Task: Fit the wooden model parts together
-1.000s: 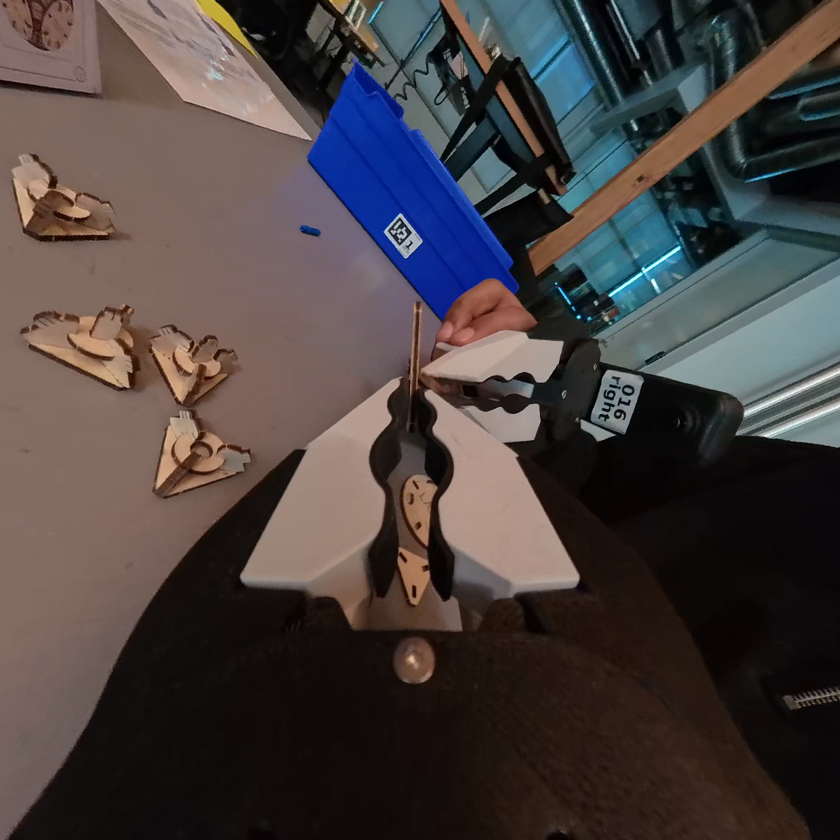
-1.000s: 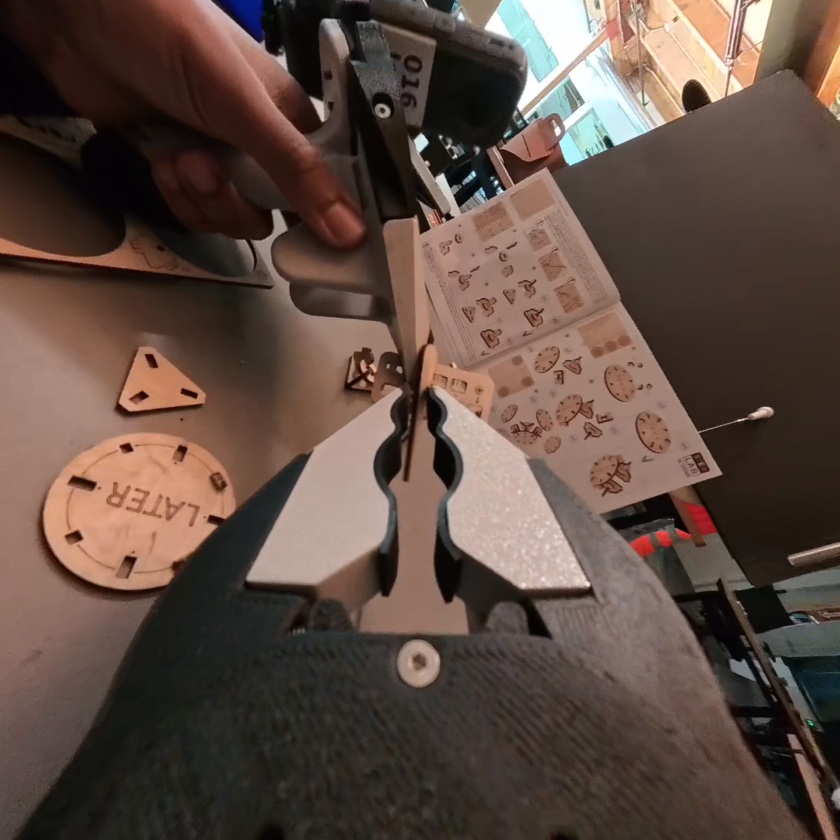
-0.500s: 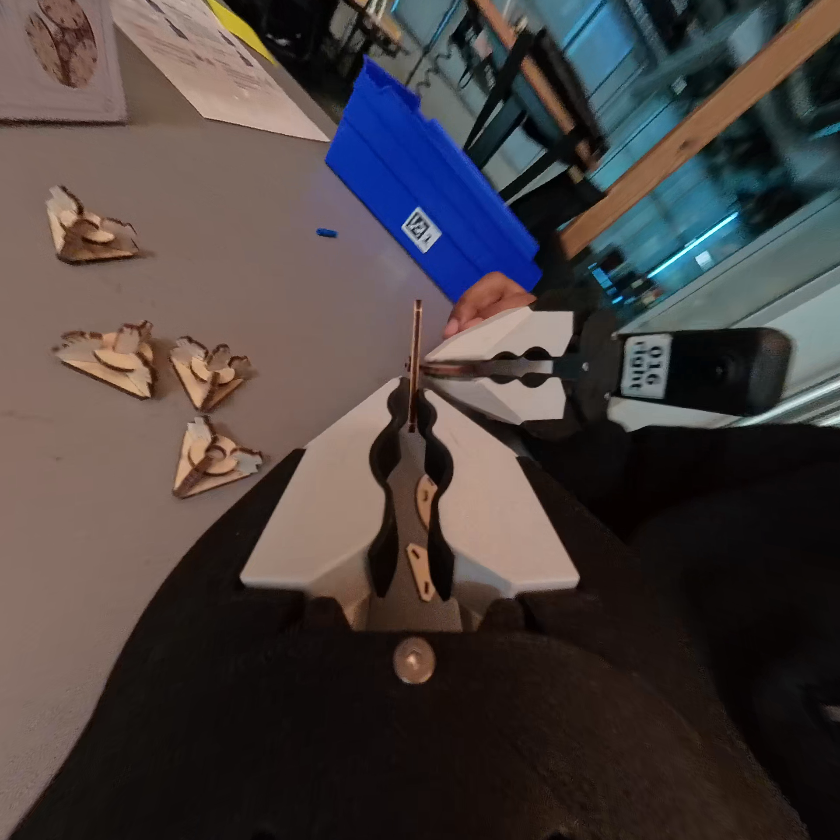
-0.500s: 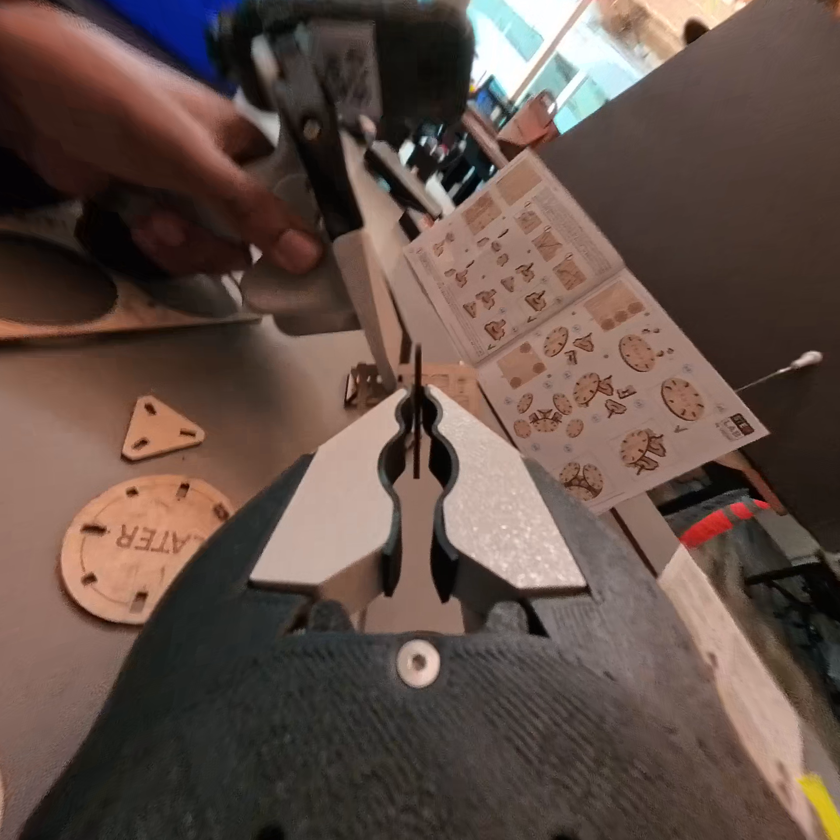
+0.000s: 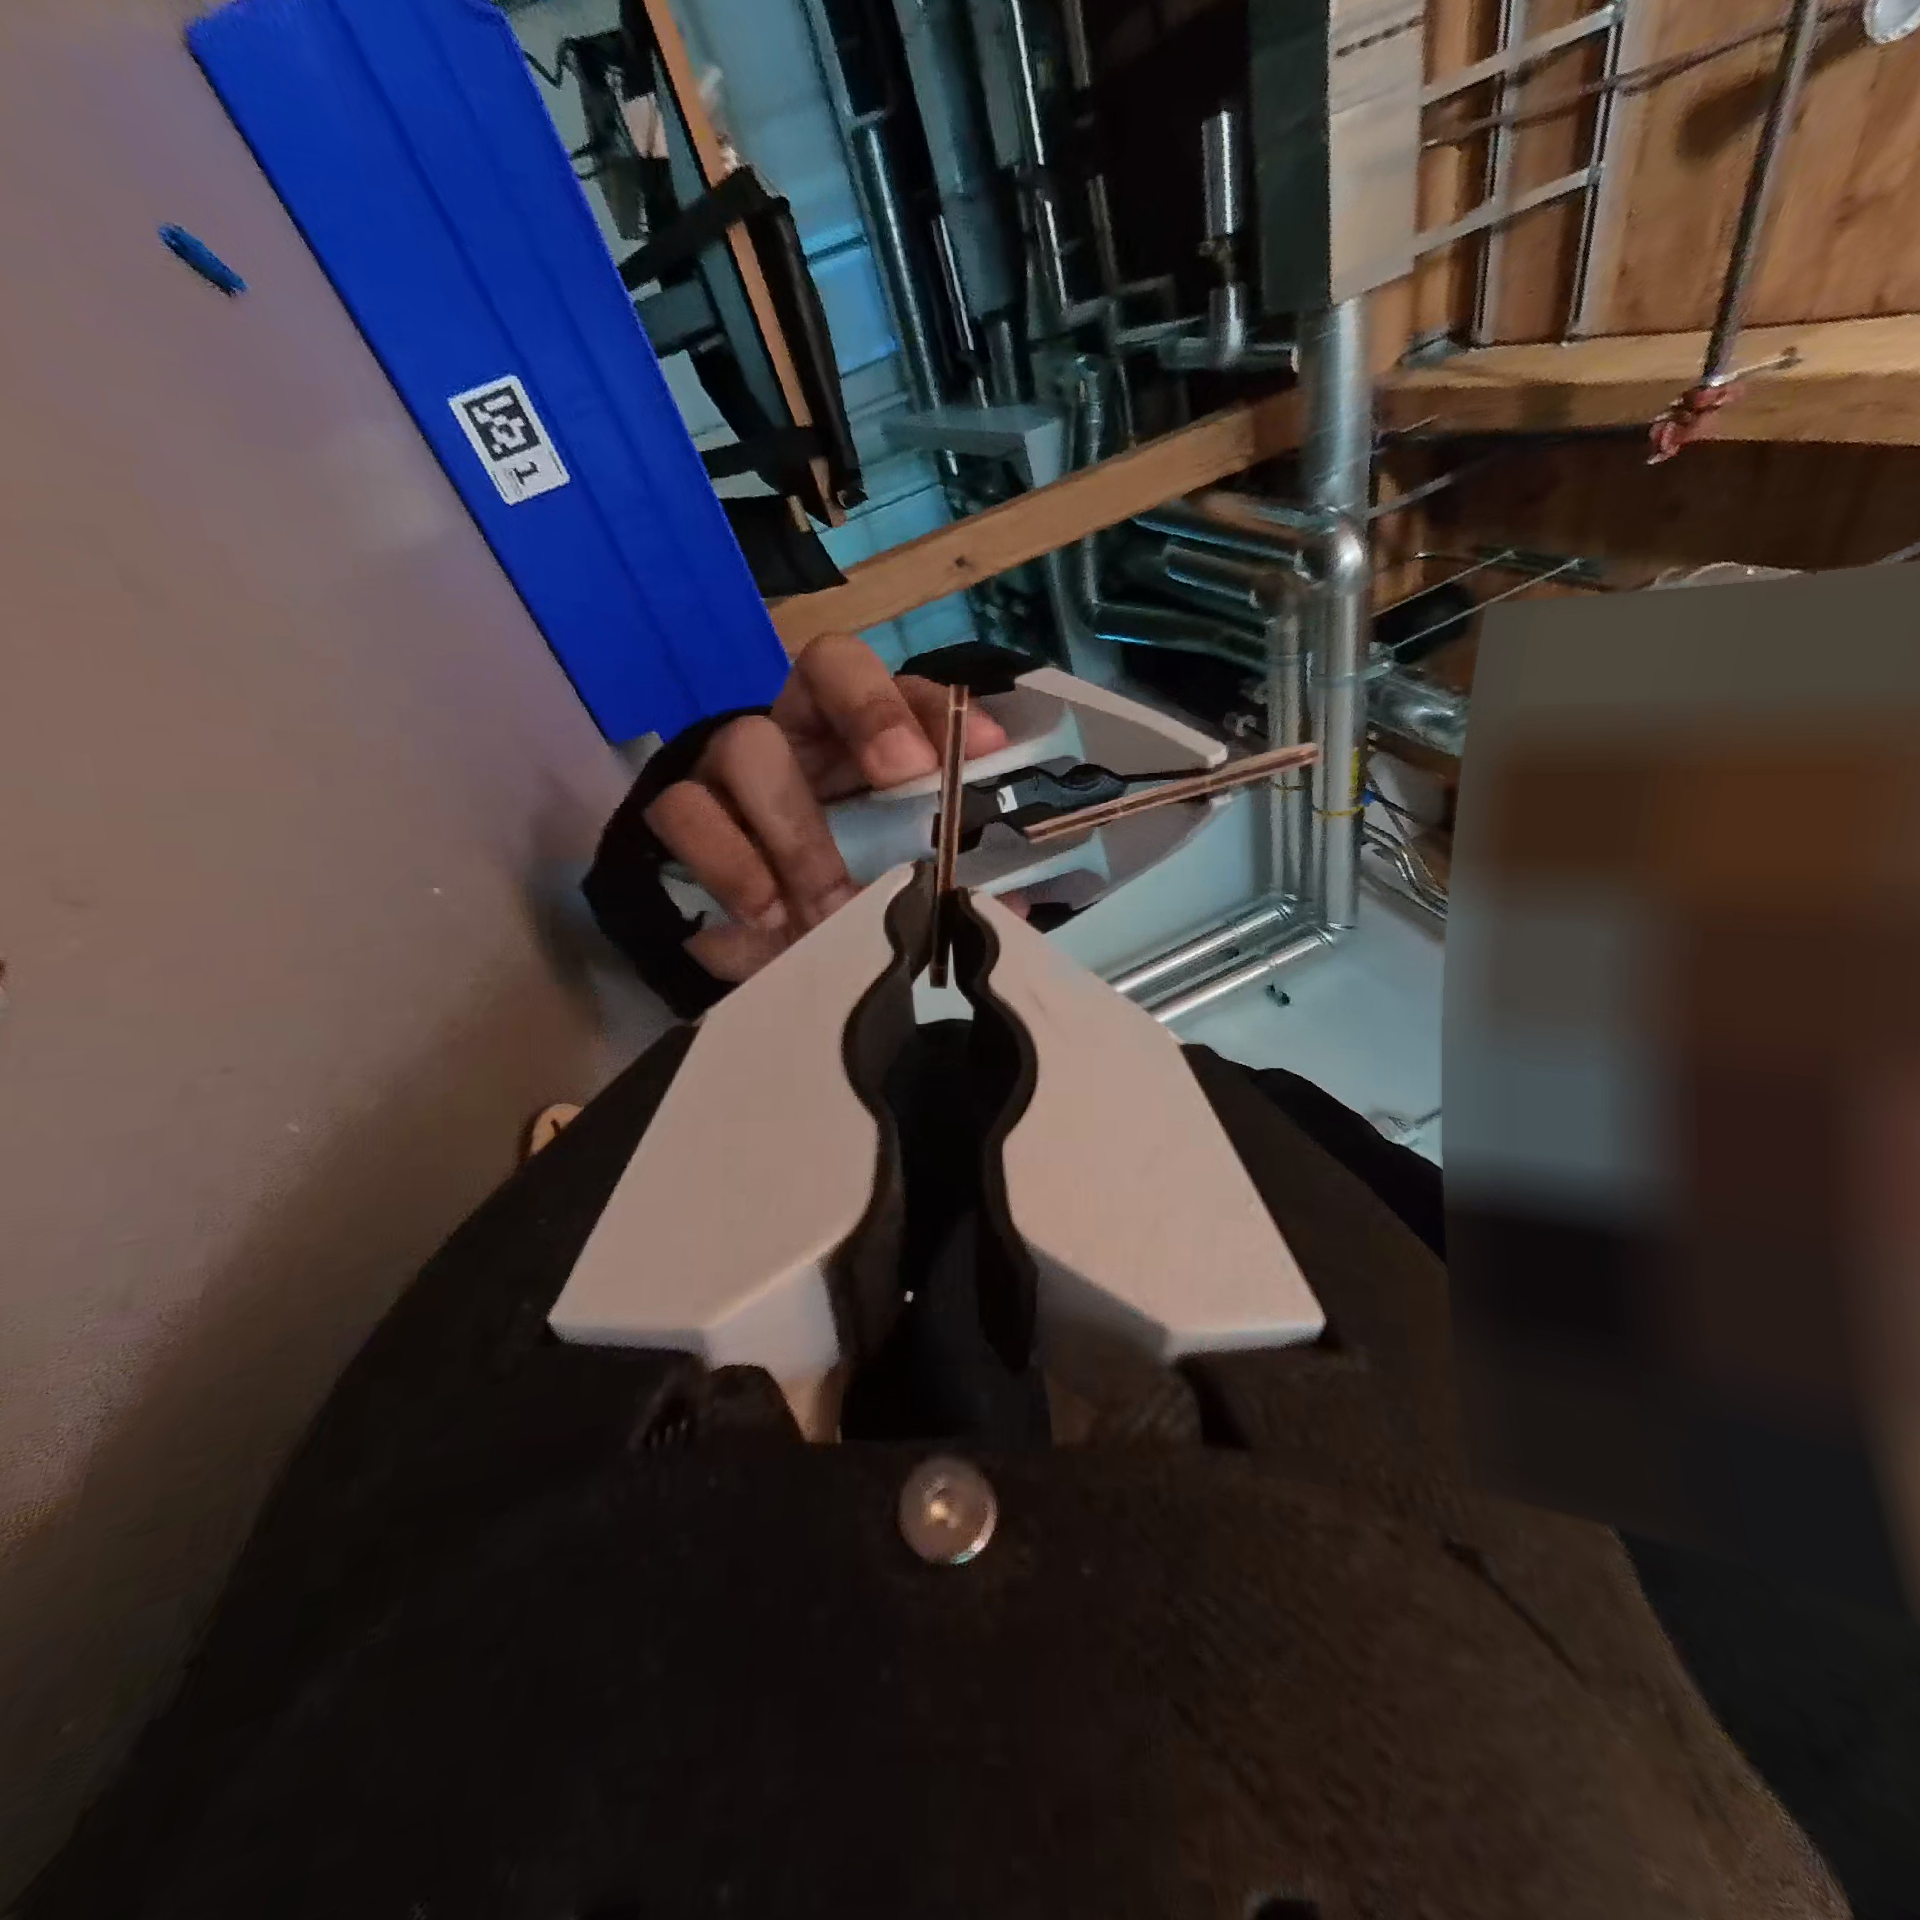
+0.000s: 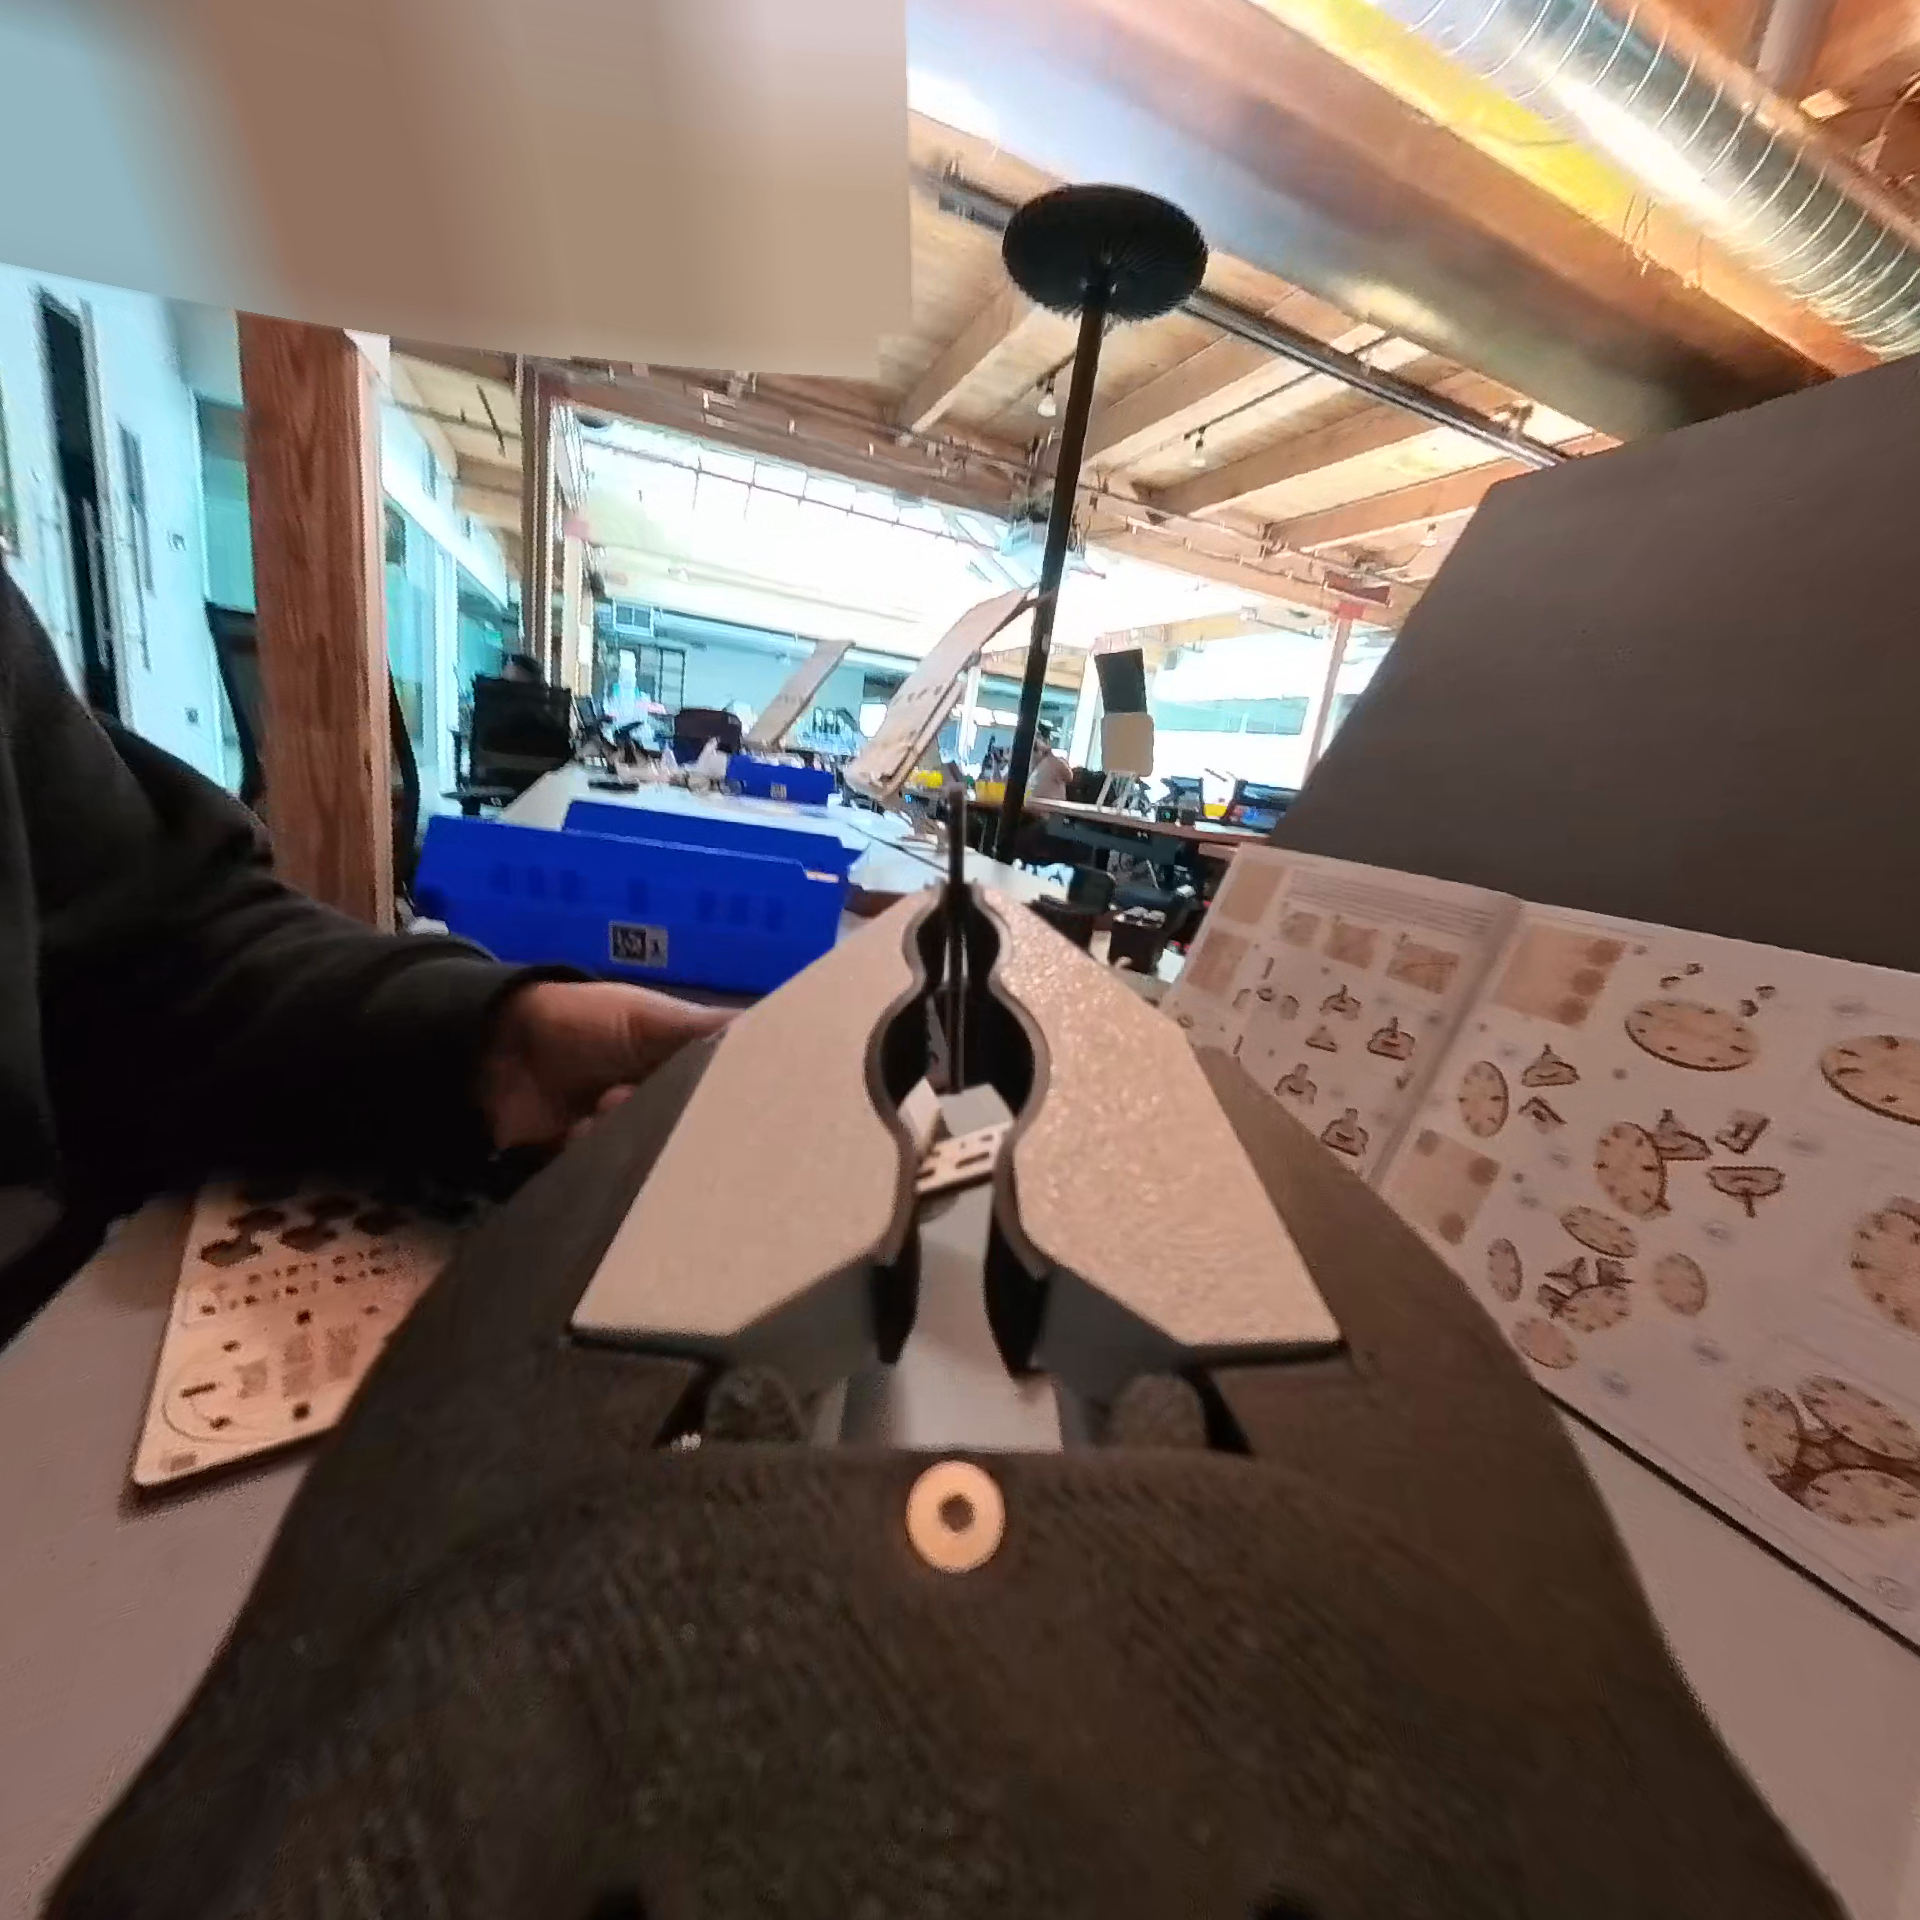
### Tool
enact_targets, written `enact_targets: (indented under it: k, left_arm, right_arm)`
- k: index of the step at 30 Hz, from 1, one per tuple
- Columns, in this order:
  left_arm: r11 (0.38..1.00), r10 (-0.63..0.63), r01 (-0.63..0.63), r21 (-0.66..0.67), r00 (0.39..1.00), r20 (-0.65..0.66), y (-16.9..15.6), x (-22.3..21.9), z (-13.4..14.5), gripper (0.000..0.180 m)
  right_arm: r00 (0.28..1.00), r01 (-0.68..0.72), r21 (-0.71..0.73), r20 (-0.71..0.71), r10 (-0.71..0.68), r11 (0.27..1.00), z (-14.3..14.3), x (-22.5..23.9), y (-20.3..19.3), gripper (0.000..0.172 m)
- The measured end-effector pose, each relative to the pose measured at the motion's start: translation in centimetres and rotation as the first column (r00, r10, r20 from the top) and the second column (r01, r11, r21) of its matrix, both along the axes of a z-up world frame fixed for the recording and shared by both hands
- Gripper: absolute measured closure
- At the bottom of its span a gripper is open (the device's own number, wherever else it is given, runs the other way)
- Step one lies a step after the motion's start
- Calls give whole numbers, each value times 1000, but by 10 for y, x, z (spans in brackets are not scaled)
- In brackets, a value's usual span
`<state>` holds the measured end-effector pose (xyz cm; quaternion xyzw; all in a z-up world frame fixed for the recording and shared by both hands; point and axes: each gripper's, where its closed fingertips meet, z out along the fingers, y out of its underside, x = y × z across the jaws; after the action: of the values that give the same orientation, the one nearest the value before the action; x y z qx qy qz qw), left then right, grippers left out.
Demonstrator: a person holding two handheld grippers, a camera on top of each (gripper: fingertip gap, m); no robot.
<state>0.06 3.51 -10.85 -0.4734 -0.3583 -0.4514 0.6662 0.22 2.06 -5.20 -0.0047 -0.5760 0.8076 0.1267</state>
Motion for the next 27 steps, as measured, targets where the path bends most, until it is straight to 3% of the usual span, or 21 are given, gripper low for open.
enact_targets:
  k: [10,15,21,22,24,25,27]
  left_arm:
    - [1000,13,-14,-22,1000,-9,-5,-3,-1,180]
    - [999,33,-34,-32,999,-21,-7,-4,0,179]
    - [998,37,-38,-55,999,-16,-7,-6,-5,180]
    - [999,35,-35,-25,999,-7,-8,-5,-1,180]
    - [1000,17,-17,-11,1000,16,-5,-2,4,180]
    - [998,27,-29,-62,999,-38,-2,0,-2,179]
    - [1000,16,-16,-21,1000,-6,-3,-1,1,179]
  right_arm:
    - [992,61,43,-111,-56,997,1,3,-2,172]
    - [987,118,143,-126,-100,983,-14,-6,-8,172]
    - [980,86,-8,-179,-86,996,21,12,4,172]
    - [979,84,11,-186,-80,996,17,13,1,171]
    - [981,118,173,-174,-87,978,-16,1,-12,171]
    - [984,110,190,-160,-80,976,-21,-1,-13,171]
    - [984,109,167,-158,-83,980,-15,-1,-9,171]
